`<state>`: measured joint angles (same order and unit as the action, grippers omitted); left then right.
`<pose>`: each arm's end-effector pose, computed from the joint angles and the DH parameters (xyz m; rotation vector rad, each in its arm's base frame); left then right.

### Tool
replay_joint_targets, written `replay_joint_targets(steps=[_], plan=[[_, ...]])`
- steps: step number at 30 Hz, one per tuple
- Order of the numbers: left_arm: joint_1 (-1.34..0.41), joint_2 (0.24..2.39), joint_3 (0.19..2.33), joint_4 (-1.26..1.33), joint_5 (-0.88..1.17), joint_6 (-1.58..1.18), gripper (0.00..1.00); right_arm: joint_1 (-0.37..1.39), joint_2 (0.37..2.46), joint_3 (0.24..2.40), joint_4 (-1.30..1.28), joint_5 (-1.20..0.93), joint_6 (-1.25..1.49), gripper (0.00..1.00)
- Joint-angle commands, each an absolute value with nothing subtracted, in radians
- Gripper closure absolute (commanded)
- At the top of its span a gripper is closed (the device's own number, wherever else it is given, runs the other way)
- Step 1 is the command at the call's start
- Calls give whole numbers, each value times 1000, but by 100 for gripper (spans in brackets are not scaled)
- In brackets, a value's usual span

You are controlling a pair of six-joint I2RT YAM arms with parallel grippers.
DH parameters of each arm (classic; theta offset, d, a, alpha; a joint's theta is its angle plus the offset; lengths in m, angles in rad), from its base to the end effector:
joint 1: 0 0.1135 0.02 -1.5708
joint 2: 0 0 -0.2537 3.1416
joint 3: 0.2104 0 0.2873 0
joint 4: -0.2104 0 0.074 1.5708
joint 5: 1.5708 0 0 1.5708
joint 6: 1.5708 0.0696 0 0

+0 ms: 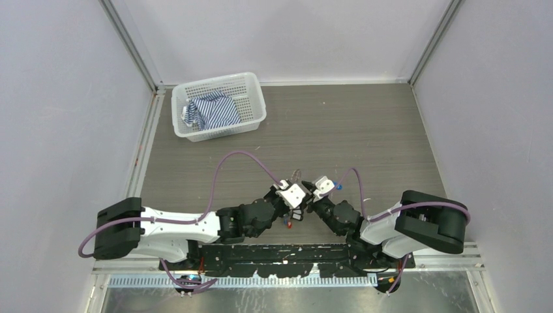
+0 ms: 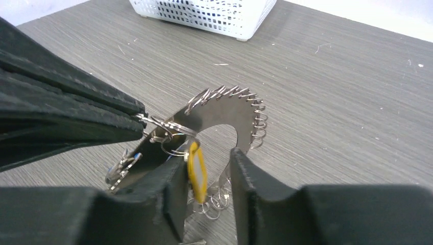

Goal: Remove the keys from the keyring

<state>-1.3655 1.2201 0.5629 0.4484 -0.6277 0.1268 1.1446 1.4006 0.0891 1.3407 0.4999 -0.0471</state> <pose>0.1051 -0.3044 0.2006 0.8230 1.5468 -0.3493 0.1305 0.2066 0.1113 -0.5202 1.4762 0.4833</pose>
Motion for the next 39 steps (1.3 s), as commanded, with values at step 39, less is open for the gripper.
replay_joint_targets(steps=[39], plan=[[-1352, 1164, 346, 906, -536, 101, 68, 1158, 812, 279, 630, 369, -223, 99]])
